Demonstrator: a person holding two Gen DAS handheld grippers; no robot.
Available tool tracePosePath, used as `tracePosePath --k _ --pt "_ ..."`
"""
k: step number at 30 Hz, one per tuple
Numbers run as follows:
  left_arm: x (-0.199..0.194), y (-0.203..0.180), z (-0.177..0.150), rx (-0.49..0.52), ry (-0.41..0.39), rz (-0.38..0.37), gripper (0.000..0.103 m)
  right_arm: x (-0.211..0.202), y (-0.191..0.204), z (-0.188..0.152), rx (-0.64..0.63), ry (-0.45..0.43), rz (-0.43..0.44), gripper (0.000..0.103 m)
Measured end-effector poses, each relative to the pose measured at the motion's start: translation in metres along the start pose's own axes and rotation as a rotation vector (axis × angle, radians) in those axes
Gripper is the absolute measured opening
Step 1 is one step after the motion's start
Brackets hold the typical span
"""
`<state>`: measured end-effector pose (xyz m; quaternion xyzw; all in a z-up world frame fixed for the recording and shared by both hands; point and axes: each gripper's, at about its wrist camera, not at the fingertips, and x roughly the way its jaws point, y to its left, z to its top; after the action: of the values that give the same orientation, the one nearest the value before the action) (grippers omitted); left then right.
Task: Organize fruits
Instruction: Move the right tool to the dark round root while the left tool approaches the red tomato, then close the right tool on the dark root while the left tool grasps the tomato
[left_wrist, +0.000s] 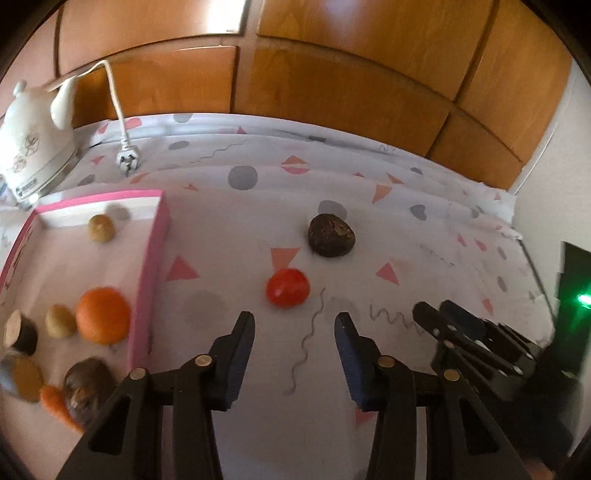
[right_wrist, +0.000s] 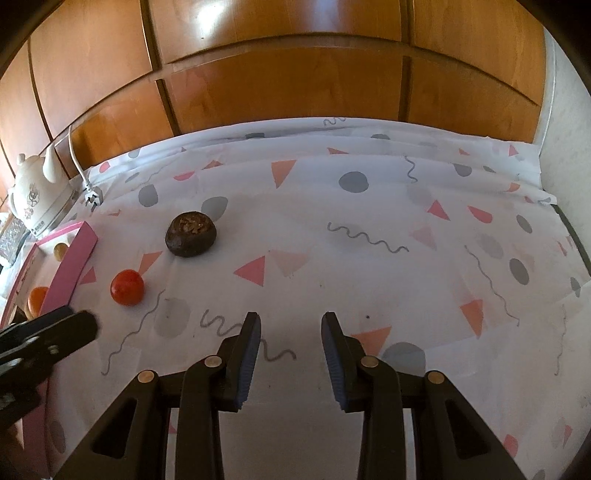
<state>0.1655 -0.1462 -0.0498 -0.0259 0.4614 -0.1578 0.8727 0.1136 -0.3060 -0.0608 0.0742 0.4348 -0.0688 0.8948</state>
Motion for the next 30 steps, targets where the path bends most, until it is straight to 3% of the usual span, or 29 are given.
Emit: tracePosePath --k 4,6,12,19,22,30 --pt "0.025 -0.005 0.009 -0.007 0.016 0.038 0.045 0.003 -0.002 0.005 0.002 0.0 0.018 0.034" --pt "0.035 -0.006 0.012 -0.006 0.013 0.052 0.029 0.005 -0.003 0.009 0.003 -0.001 0.027 0.034" --pt "0.019 -0.003 -0.005 -0.01 -0.025 0.031 0.028 0.009 -0.002 0.019 -0.016 -0.01 0.081 0.034" --pt "-0.001 -0.004 -0.045 0.007 -0.061 0.053 0.028 0.02 0.023 0.038 -0.098 -0.012 0.241 0.042" --pt "0.002 -0.002 -0.047 0.006 -0.06 0.047 0.029 0.034 0.043 0.047 -0.188 0.003 0.243 0.057" --pt "0.004 0.001 -0.049 -0.008 -0.063 0.027 0.03 0.067 0.072 0.062 -0.286 0.032 0.192 0.059"
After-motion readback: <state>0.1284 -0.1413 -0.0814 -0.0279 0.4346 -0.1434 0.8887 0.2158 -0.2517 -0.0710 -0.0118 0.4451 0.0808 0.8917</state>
